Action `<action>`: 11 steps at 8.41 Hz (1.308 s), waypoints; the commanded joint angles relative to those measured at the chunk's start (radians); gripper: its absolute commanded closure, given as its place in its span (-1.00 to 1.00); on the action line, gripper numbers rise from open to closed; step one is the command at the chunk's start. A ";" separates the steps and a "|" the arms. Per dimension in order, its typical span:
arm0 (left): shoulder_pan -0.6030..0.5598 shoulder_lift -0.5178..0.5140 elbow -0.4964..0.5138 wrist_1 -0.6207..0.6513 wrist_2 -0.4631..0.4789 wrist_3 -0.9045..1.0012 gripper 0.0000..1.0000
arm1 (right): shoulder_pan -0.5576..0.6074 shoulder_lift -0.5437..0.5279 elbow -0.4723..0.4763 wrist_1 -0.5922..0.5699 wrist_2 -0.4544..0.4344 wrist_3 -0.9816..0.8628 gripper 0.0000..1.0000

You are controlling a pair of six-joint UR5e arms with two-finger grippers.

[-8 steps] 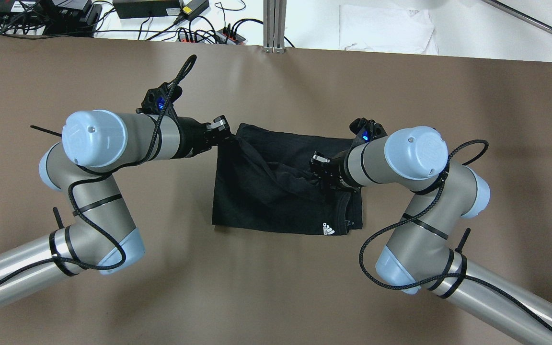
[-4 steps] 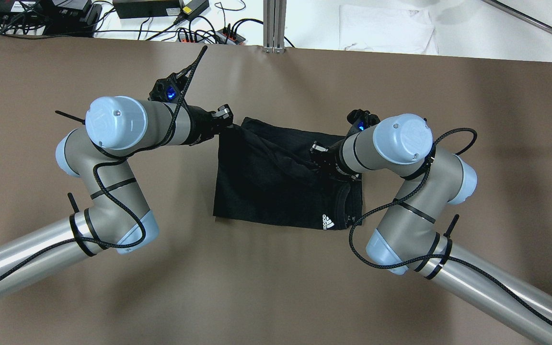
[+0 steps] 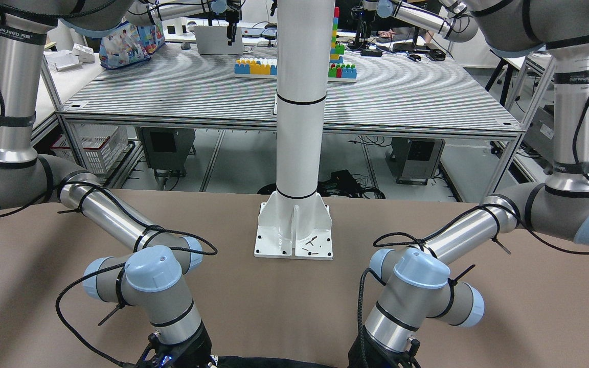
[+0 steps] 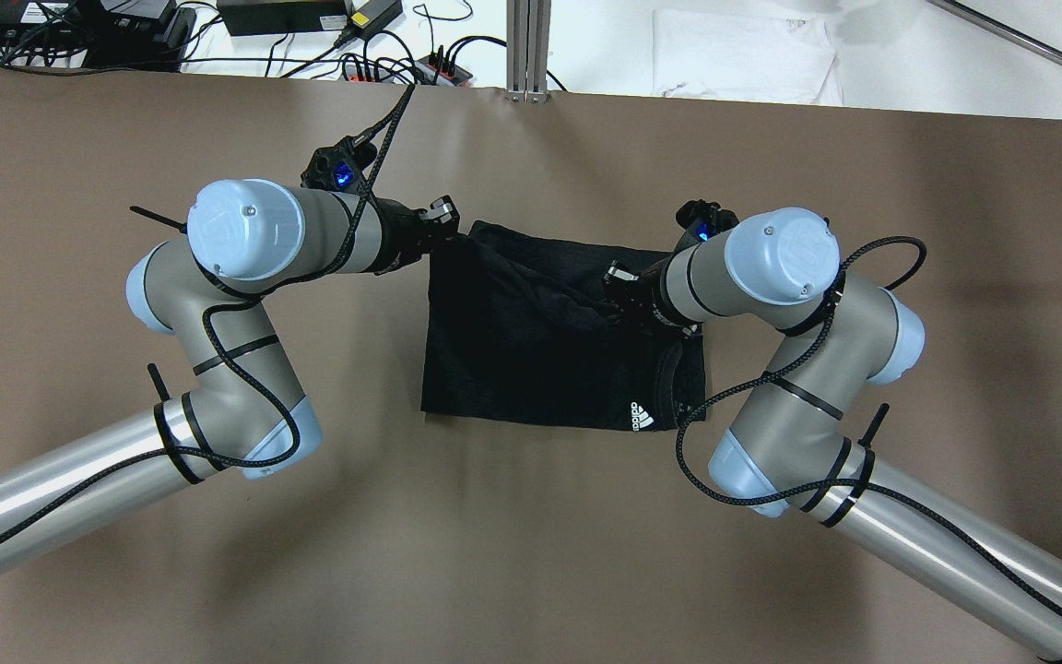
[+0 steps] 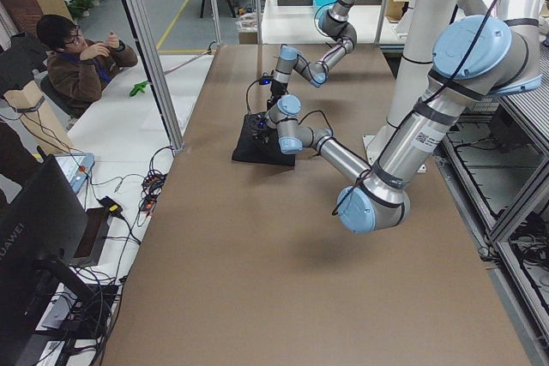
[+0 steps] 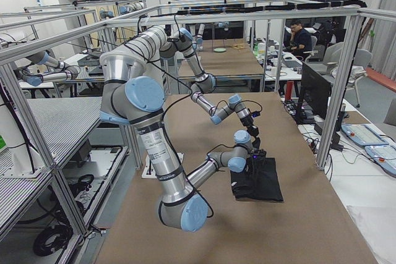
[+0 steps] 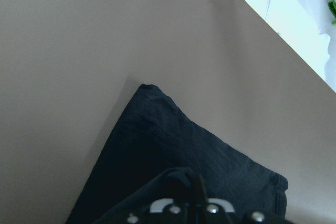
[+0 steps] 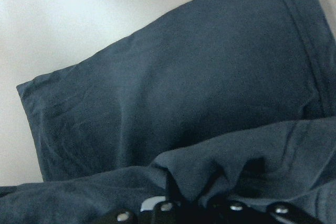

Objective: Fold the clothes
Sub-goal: 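Lay the folded end onto the far half and open both grippers, then press the folded shirt flat with the right gripper while the left arm withdraws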

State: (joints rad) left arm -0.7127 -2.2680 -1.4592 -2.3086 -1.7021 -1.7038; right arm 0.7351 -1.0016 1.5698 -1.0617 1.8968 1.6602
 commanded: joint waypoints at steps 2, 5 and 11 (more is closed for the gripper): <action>-0.008 -0.007 0.003 0.006 0.006 0.004 -1.00 | 0.038 0.006 0.004 -0.003 0.022 -0.008 -0.89; -0.103 0.033 -0.003 0.005 -0.095 0.078 -1.00 | 0.020 0.076 0.004 -0.080 0.125 -0.005 -0.89; -0.261 0.245 -0.125 -0.005 -0.304 0.254 -1.00 | -0.126 0.210 -0.141 -0.259 -0.103 -0.233 -0.89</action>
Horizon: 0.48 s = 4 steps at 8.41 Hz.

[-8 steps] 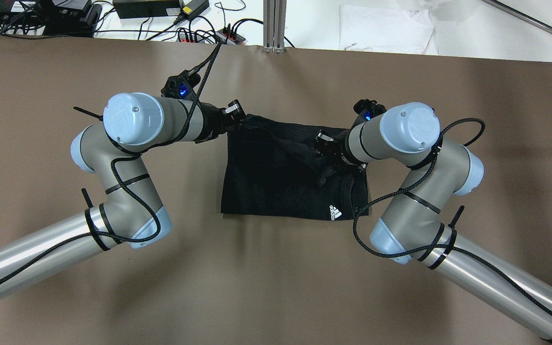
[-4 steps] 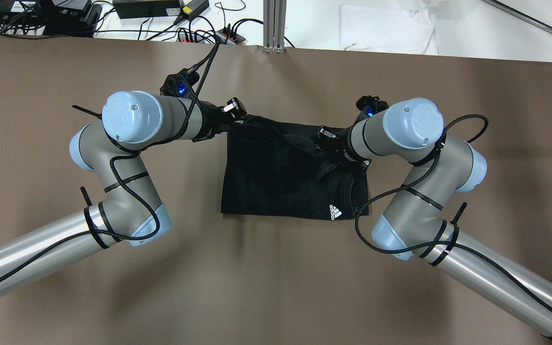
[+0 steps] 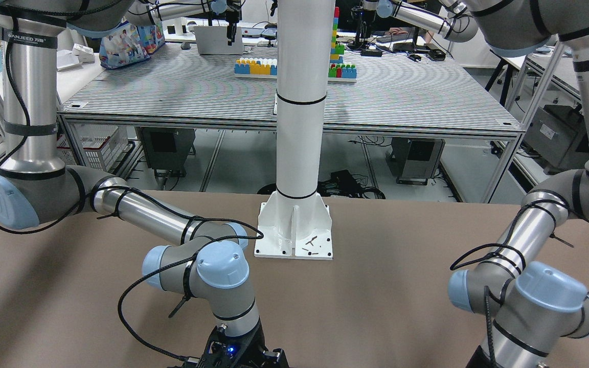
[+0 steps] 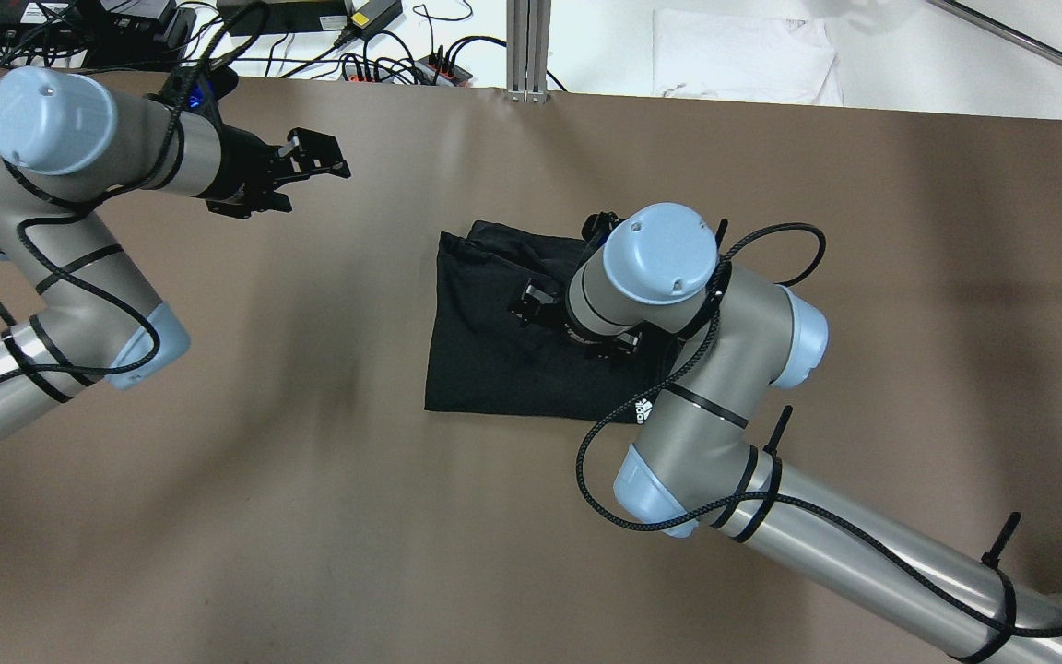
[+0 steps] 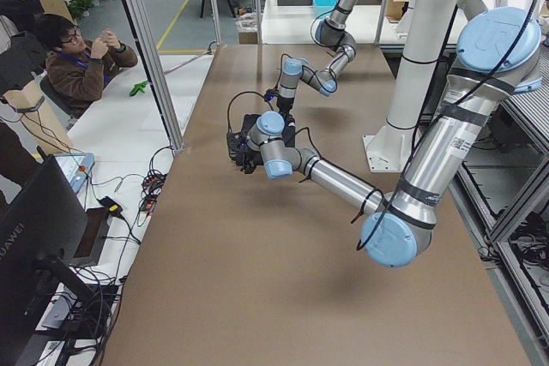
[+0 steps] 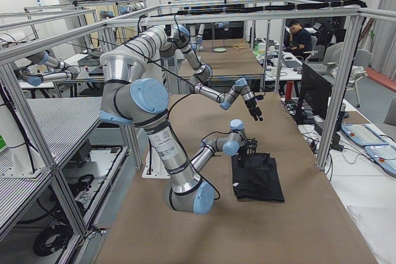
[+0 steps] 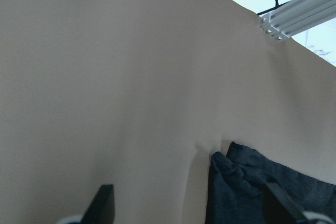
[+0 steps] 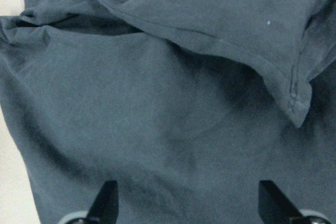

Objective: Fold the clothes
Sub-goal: 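Press the folded shirt flat with the right gripper while the left arm withdraws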

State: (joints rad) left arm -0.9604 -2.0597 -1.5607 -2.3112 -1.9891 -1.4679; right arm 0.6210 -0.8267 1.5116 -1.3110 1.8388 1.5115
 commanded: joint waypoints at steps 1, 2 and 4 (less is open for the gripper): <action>-0.014 0.041 -0.024 -0.002 -0.014 0.018 -1.00 | -0.003 0.066 -0.135 -0.010 -0.052 -0.114 -0.89; -0.012 0.047 -0.022 -0.004 -0.008 0.018 -1.00 | 0.020 0.089 -0.178 -0.008 -0.052 -0.141 -0.89; -0.011 0.052 -0.024 -0.004 -0.004 0.018 -1.00 | 0.073 0.118 -0.267 -0.001 -0.056 -0.215 -0.89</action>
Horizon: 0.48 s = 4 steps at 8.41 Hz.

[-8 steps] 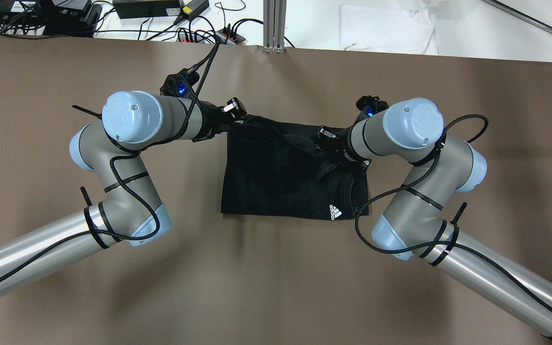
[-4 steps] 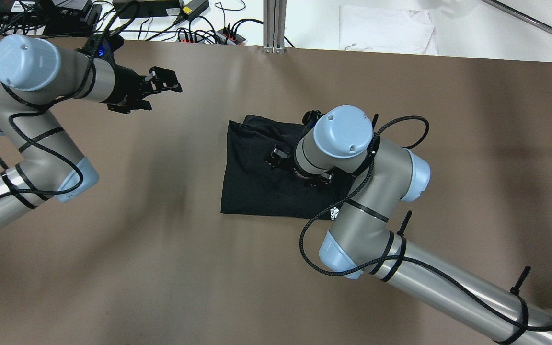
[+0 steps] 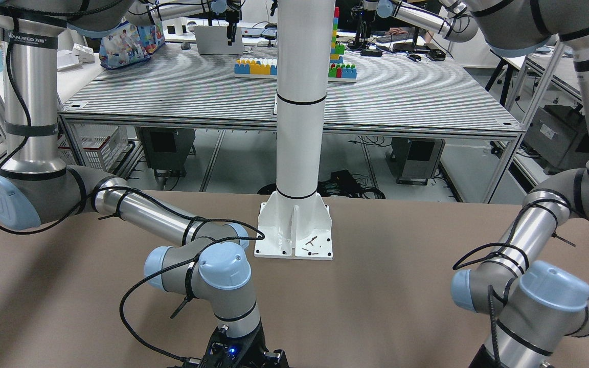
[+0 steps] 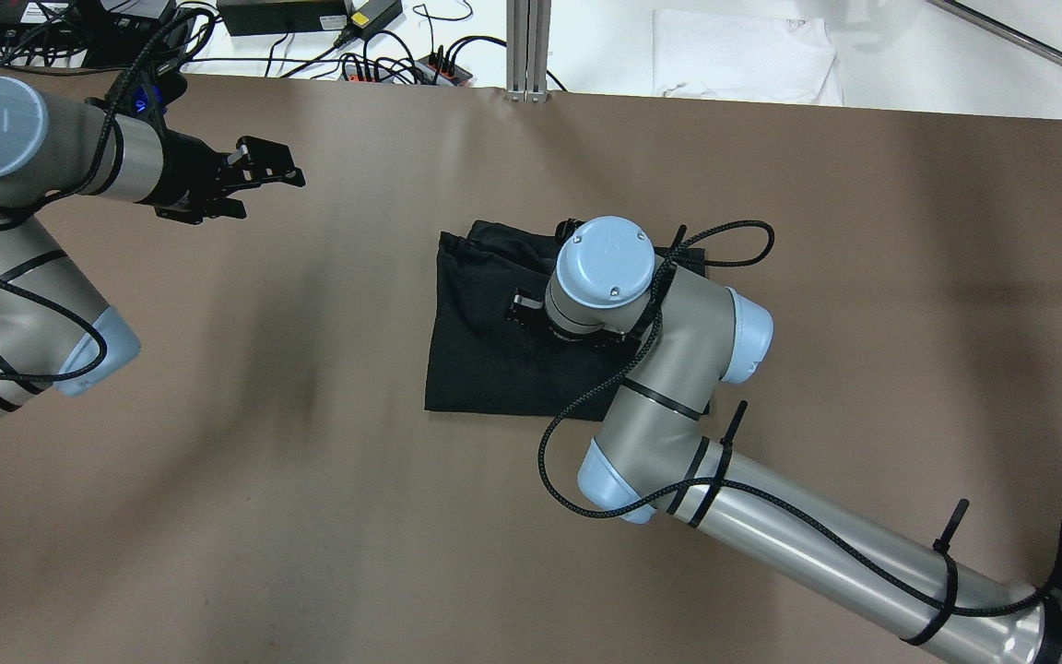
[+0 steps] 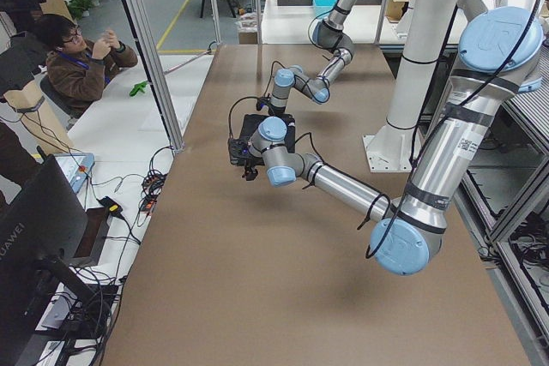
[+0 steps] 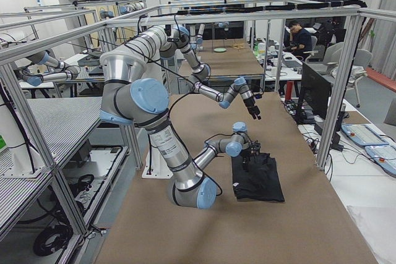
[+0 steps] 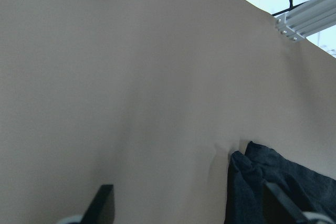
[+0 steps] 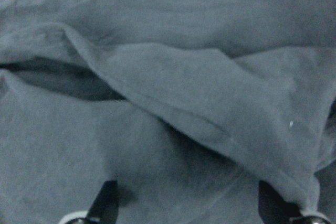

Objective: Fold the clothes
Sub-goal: 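Press the folded shirt flat with the right gripper while the left arm withdraws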

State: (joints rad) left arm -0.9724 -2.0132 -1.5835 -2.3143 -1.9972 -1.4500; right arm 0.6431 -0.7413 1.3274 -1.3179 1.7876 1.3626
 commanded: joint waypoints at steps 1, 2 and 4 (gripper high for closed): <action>0.003 0.005 -0.003 0.000 0.006 -0.003 -1.00 | 0.069 0.036 -0.127 0.011 -0.019 -0.094 -0.89; 0.003 0.002 -0.003 0.000 0.006 -0.006 -1.00 | 0.098 0.039 -0.149 0.014 -0.043 -0.127 -0.89; 0.003 -0.005 -0.004 0.000 0.006 -0.010 -1.00 | 0.173 0.045 -0.206 0.023 -0.043 -0.219 -0.89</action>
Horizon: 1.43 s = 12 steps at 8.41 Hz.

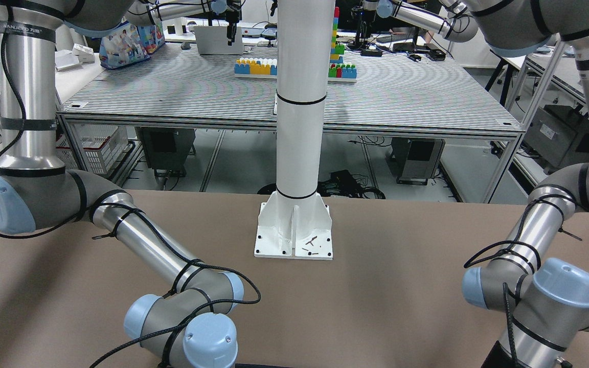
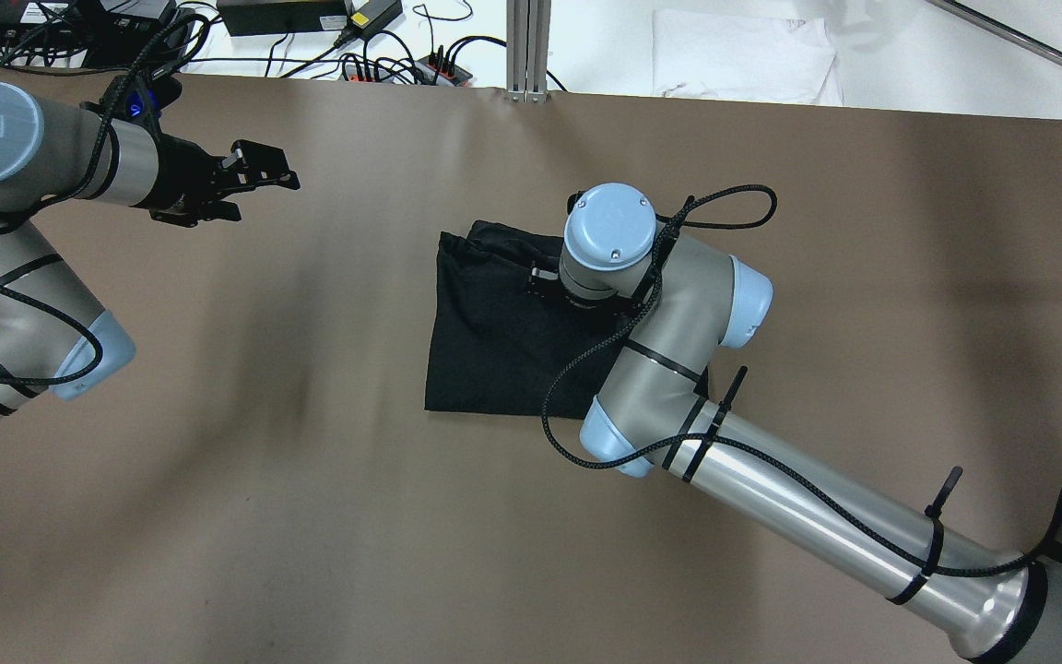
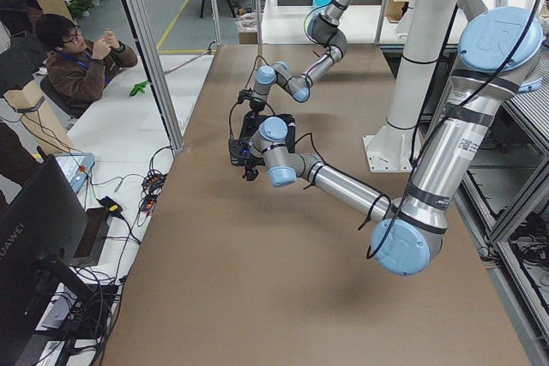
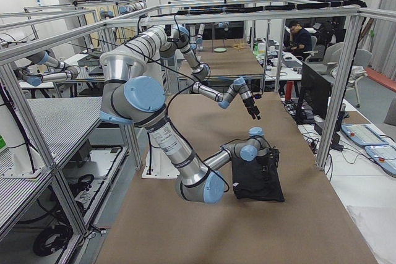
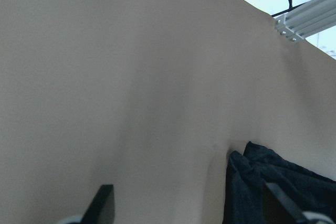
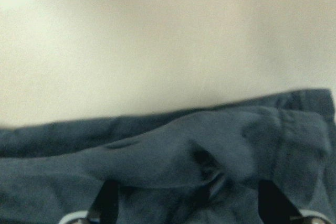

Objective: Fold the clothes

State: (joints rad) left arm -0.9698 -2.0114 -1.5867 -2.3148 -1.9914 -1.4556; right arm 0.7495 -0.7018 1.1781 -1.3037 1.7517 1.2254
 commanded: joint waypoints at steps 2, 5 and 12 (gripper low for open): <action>0.002 -0.015 -0.003 0.000 -0.001 -0.006 -1.00 | 0.132 0.007 -0.092 0.017 -0.001 -0.174 -0.88; -0.044 -0.021 -0.001 0.008 -0.013 0.027 -1.00 | 0.177 0.021 -0.083 0.012 0.020 -0.296 -0.89; -0.457 0.135 0.007 0.356 0.045 0.898 -1.00 | 0.586 -0.364 0.069 -0.068 0.097 -1.257 -0.89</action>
State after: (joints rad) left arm -1.3613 -1.9052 -1.5720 -2.0331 -2.0370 -0.7040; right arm 1.2164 -0.9487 1.2198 -1.3717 1.8486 0.1981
